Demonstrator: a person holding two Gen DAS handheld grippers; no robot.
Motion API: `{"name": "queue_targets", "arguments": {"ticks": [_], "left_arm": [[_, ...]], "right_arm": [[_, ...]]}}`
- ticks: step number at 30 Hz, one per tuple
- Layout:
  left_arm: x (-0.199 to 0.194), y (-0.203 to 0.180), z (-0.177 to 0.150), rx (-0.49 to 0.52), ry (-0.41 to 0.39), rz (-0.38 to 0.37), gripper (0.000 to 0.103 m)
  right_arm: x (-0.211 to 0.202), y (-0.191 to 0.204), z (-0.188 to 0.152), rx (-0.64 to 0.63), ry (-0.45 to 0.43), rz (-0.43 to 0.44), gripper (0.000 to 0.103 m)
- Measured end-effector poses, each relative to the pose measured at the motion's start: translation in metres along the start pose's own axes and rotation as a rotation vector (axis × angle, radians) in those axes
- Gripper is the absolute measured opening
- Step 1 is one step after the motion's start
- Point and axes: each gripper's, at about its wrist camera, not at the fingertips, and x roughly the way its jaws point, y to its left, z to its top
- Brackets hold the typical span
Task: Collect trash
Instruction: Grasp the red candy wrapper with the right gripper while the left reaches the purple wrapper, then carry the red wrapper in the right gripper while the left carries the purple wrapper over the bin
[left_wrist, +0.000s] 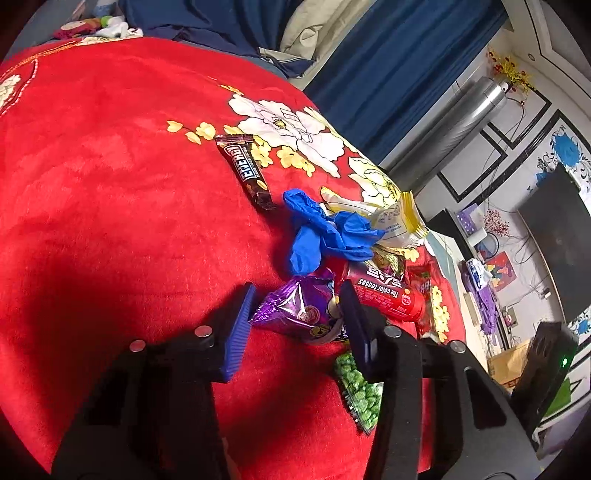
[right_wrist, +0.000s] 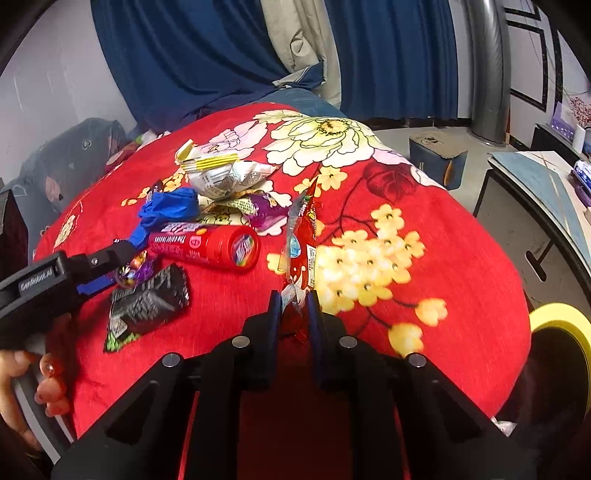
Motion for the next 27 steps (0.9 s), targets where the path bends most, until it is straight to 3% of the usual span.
{"name": "queue_targets", "arguments": {"ticks": [8, 27], "left_arm": [[-0.010, 0.000, -0.004, -0.005, -0.011, -0.034, 0.030], [-0.063, -0.018, 0.018, 0.023, -0.175, -0.082, 0.028]], "right_arm": [[-0.012, 0.003, -0.009, -0.014, -0.016, -0.017, 0.014], [-0.052, 0.013, 0.002, -0.034, -0.118, 0.014, 0.013]]}}
